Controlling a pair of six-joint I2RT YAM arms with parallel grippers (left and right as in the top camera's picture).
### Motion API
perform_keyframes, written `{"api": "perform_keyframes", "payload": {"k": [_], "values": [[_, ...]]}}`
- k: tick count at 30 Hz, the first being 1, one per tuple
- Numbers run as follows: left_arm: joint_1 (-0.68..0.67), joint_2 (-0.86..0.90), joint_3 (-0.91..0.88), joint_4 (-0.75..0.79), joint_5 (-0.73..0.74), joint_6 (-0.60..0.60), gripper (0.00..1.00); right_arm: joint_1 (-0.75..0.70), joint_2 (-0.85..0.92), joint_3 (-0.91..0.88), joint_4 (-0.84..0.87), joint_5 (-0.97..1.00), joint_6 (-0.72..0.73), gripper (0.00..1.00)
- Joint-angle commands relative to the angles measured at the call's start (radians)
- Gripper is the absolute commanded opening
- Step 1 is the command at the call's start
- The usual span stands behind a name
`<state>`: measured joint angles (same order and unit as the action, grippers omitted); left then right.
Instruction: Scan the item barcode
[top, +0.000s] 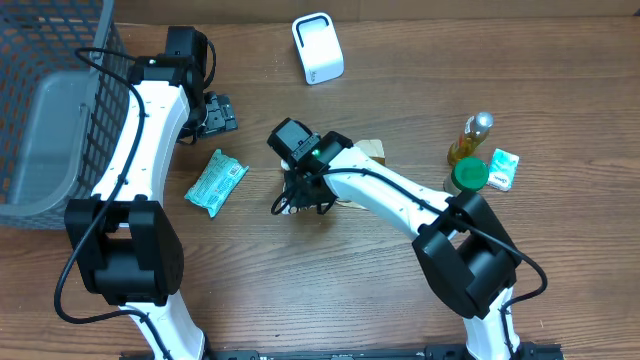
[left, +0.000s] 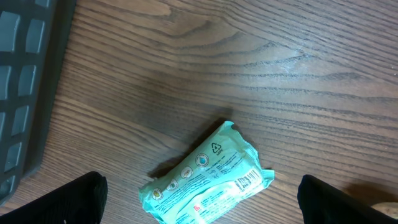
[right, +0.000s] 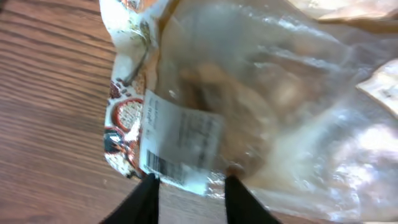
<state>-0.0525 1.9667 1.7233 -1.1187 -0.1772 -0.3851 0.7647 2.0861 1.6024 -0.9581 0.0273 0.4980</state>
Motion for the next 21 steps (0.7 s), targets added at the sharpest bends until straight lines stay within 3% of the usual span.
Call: {"api": "perform_keyframes", "payload": {"k": [1,4,8,21], "values": [[-0.002,0.008,0.019,0.001,-0.013,0.015,1.0,-0.043,-0.063,0.082,-0.04,0.006,0.002,0.39],[-0.002,0.008,0.019,0.001,-0.013,0.015,0.99,-0.097,-0.09,0.095,-0.104,0.005,0.003,0.55],[-0.002,0.008,0.019,0.001,-0.013,0.015,1.0,-0.177,-0.087,0.086,-0.185,-0.022,0.003,0.68],[-0.002,0.008,0.019,0.001,-0.013,0.015,1.0,-0.239,-0.08,-0.044,-0.098,0.024,0.002,0.79]]}}
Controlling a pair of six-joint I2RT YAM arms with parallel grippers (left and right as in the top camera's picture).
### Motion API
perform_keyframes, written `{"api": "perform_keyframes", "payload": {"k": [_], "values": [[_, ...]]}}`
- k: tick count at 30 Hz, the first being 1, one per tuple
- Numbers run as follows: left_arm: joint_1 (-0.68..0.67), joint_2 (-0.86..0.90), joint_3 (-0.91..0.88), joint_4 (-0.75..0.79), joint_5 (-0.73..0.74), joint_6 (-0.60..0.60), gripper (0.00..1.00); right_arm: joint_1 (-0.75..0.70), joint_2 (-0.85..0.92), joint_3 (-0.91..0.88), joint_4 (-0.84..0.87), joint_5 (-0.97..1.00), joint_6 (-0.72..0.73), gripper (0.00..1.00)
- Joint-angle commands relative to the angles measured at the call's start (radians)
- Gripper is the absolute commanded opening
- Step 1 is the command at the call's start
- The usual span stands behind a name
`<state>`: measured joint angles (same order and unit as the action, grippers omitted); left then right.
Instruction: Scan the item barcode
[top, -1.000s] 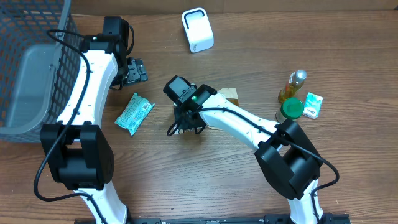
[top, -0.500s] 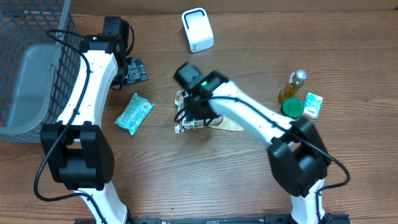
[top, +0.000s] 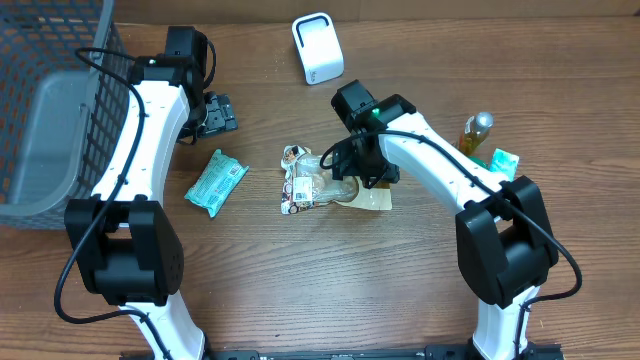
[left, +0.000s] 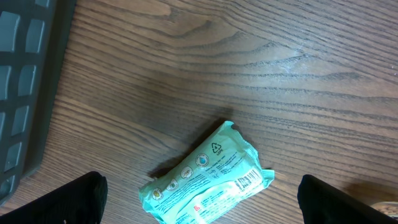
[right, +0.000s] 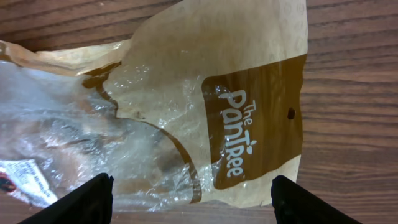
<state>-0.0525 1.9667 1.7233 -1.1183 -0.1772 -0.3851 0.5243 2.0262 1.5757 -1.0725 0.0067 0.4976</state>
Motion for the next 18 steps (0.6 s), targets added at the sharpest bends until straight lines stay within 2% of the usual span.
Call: {"api": "perform_keyframes", "payload": {"k": [1,18], "values": [[-0.002,0.008,0.019,0.0,-0.013,0.015,1.0,0.002,-0.02,-0.017,0.018,0.057,0.003,0.79],[-0.002,0.008,0.019,0.0,-0.013,0.015,1.0,0.002,-0.019,-0.032,0.04,0.06,0.002,0.82]]}}
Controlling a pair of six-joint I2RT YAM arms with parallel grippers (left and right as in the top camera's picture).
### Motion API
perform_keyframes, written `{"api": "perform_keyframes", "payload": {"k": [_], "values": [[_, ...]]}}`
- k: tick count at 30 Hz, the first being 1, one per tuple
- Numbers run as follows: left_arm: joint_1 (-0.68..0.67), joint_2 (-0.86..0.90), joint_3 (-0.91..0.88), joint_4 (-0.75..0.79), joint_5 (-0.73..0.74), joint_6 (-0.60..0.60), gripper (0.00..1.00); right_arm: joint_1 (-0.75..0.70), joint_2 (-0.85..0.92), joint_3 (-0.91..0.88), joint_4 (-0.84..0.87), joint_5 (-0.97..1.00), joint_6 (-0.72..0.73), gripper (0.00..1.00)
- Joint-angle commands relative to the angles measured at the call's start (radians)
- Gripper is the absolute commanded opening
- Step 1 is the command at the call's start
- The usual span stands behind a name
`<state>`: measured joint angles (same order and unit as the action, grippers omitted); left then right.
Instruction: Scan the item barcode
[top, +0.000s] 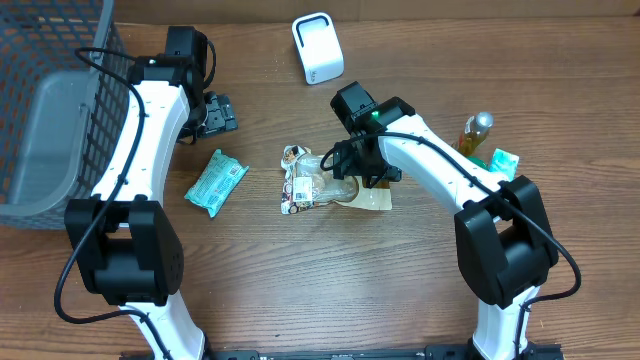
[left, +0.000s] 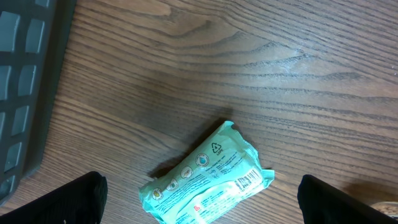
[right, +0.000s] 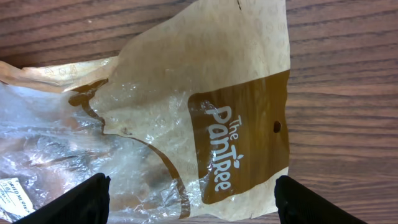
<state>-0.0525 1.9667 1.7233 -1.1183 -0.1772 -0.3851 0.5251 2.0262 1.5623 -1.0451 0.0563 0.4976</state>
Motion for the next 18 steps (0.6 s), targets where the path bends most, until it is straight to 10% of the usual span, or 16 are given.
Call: {"api": "perform_keyframes", "payload": {"k": [1,18], "values": [[-0.002,0.008,0.019,0.0,-0.013,0.015,1.0,0.001,-0.019,-0.026,0.018,0.01,0.002,0.82],[-0.002,0.008,0.019,0.0,-0.013,0.015,1.0,-0.028,-0.019,-0.195,0.229,-0.043,0.002,0.84]]}}
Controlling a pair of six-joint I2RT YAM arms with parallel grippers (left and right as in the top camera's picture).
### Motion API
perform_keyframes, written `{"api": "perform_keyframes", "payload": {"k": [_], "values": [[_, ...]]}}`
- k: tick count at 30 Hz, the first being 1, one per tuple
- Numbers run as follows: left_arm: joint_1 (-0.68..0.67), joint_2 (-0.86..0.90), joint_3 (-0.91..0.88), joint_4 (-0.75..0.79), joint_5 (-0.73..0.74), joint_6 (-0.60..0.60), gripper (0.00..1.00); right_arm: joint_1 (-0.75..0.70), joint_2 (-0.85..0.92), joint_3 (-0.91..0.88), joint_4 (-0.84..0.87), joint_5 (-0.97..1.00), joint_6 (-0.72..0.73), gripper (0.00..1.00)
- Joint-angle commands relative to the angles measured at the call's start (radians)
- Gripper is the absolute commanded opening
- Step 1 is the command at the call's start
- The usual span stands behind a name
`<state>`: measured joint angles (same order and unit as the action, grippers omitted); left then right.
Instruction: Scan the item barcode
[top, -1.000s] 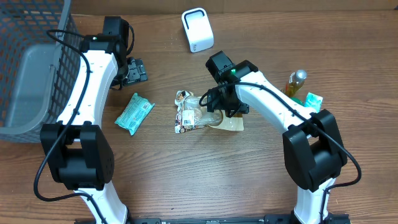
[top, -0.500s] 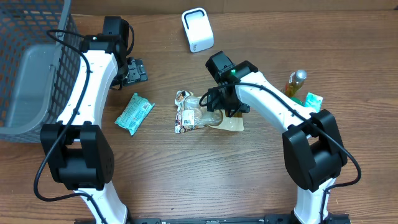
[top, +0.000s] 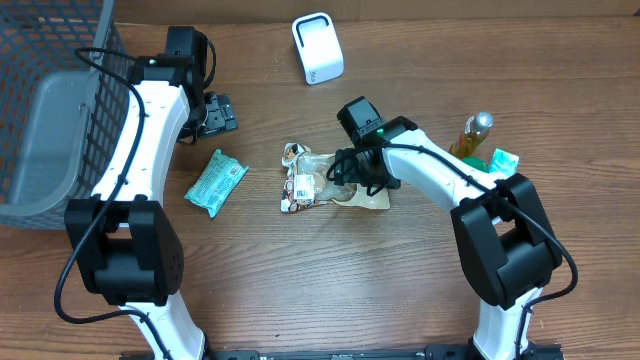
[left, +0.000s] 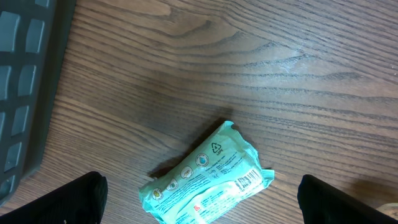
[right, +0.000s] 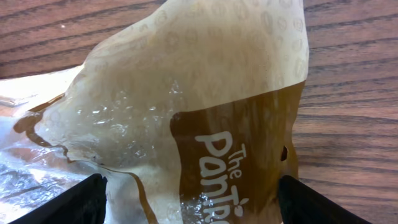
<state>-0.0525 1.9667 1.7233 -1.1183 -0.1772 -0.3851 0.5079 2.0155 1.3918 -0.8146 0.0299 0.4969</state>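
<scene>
A clear-and-brown bread bag (top: 322, 186) lies flat mid-table, its white label end to the left. My right gripper (top: 358, 172) hangs low over the bag's brown printed end (right: 205, 118), open, with a fingertip at each lower corner of the right wrist view and nothing held between them (right: 193, 199). The white scanner (top: 317, 48) stands at the back of the table. My left gripper (top: 212, 114) is open at the far left, above a mint-green packet (left: 208, 180) whose barcode faces up.
A grey mesh basket (top: 50, 110) fills the left edge. At the right stand a bottle (top: 472, 136), a green-lidded jar (top: 468, 175) and a small mint packet (top: 503, 168). The mint-green packet (top: 215, 182) lies left of the bag.
My right gripper has come down closer to the brown end of the bag, still open. The bag, the left arm and the green packet have not moved.
At first my right gripper had its fingers close together at the bag's label end, left of centre. Then it was open wide over the brown right end, with the bag lying flat, label up. It has stayed there and is now lower. The left arm never moved.
</scene>
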Motion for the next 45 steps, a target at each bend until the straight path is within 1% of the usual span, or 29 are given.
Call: {"api": "perform_keyframes", "payload": {"k": [1,9,10,11,13,22,25,27,29,31,34,36,41,43,45], "values": [[-0.002,0.008,0.019,0.0,-0.013,0.015,1.0,-0.011,-0.008,-0.025,-0.002,-0.016,0.003,0.83],[-0.003,0.008,0.019,0.0,-0.013,0.015,1.0,-0.011,-0.005,-0.045,-0.003,-0.019,0.0,0.8],[-0.003,0.008,0.019,0.0,-0.013,0.015,1.0,-0.01,-0.005,-0.045,0.003,-0.046,0.0,0.75],[-0.003,0.008,0.019,0.0,-0.013,0.015,1.0,-0.01,-0.005,-0.045,0.007,-0.064,0.0,0.72],[-0.003,0.008,0.019,0.0,-0.013,0.015,1.0,-0.01,-0.005,-0.045,0.012,-0.08,0.0,0.68],[-0.003,0.008,0.019,0.0,-0.013,0.015,1.0,-0.01,0.023,-0.065,0.025,-0.103,0.004,0.67],[-0.003,0.008,0.019,0.0,-0.013,0.015,1.0,-0.01,0.023,-0.065,0.029,-0.128,0.004,0.6],[-0.003,0.008,0.019,0.0,-0.013,0.015,1.0,-0.011,0.023,-0.063,0.027,-0.134,0.004,0.48],[-0.003,0.008,0.019,0.0,-0.013,0.015,1.0,-0.018,0.021,-0.063,0.025,-0.142,0.004,0.42],[-0.003,0.008,0.019,0.0,-0.013,0.015,1.0,-0.032,0.012,-0.061,0.024,-0.154,0.003,0.34],[-0.003,0.008,0.019,0.0,-0.013,0.015,1.0,-0.061,-0.018,-0.061,0.028,-0.167,0.003,0.26],[-0.003,0.008,0.019,0.0,-0.013,0.015,1.0,-0.072,-0.043,-0.061,0.032,-0.171,0.002,0.25],[-0.003,0.008,0.019,0.0,-0.013,0.015,1.0,-0.077,-0.12,-0.061,0.024,-0.193,-0.056,0.25],[-0.003,0.008,0.019,0.0,-0.013,0.015,1.0,-0.077,-0.149,-0.061,0.024,-0.194,-0.057,0.22],[-0.003,0.008,0.019,0.0,-0.013,0.015,1.0,-0.077,-0.174,-0.061,0.025,-0.209,-0.057,0.15]]}}
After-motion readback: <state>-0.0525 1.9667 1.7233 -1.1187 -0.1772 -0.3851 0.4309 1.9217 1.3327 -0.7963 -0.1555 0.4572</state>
